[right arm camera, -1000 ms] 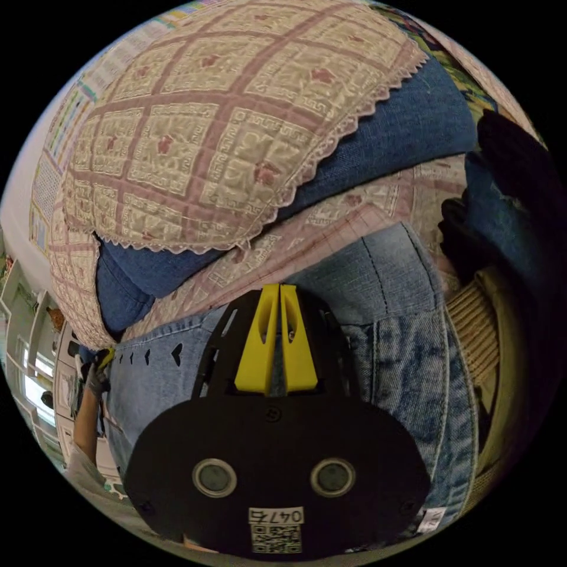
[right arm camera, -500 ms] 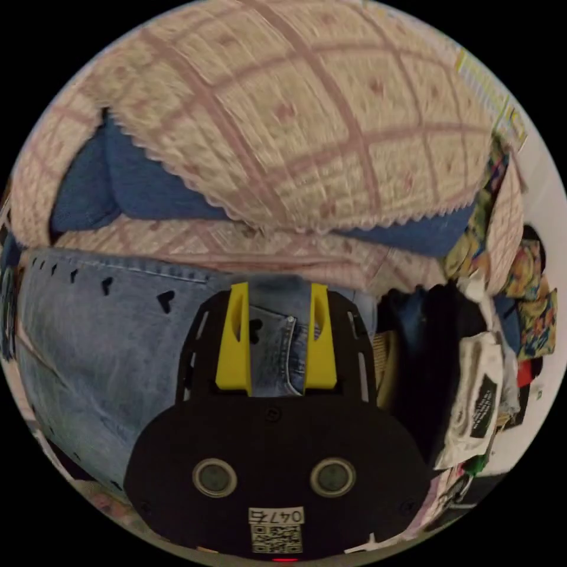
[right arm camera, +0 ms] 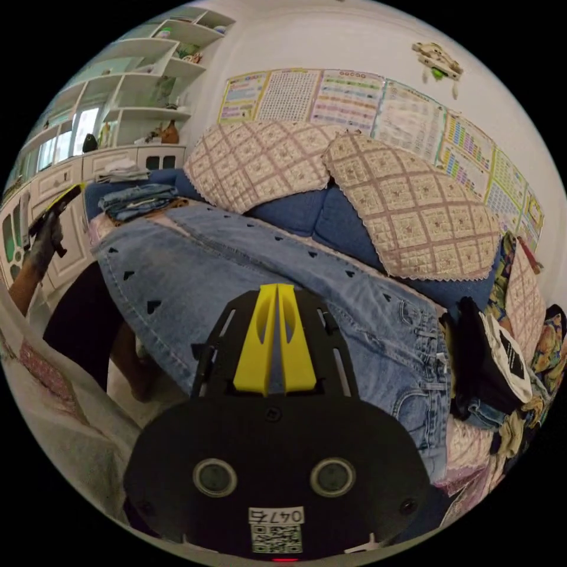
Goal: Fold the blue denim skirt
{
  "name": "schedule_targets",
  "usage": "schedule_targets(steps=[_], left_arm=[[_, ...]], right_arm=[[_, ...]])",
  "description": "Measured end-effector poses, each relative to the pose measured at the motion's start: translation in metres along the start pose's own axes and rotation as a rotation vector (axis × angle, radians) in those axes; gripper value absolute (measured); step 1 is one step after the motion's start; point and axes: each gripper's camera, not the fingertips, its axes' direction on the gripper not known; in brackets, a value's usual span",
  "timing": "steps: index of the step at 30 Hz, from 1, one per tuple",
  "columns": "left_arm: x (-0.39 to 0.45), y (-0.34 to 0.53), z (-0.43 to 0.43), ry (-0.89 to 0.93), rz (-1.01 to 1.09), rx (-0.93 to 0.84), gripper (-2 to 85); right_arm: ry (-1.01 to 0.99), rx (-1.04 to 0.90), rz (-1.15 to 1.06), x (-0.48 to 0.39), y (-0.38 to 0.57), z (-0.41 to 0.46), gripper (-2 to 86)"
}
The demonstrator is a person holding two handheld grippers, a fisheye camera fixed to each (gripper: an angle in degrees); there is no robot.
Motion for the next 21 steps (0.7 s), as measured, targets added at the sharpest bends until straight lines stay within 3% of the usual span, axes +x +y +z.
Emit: schedule_targets(steps=[3,10,15,21], left_arm=[[0.032,-0.024,0.023,0.106,0.133,-0.154,-1.0],[0.066,-0.022,0.077,0.296,0.044,-0.511,-1.0],[0.095,-0.011,0.105,0.350,0.082,-0.668,-1.0],[0.120,0.004,0.139,0.377,0.073,-0.826,-1.0]], right_arm=[[-0.084,-0.067,0.031,-0.006,-0.004,0.002,-0.7],[-0.133,-0.220,0.140,-0.004,-0.003,0.009,-1.2],[-0.068,-0.382,0.095,-0.025,0.014,0.021,-1.3],[-0.090,-0.408,0.168,-0.024,0.039,0.016,-1.2]])
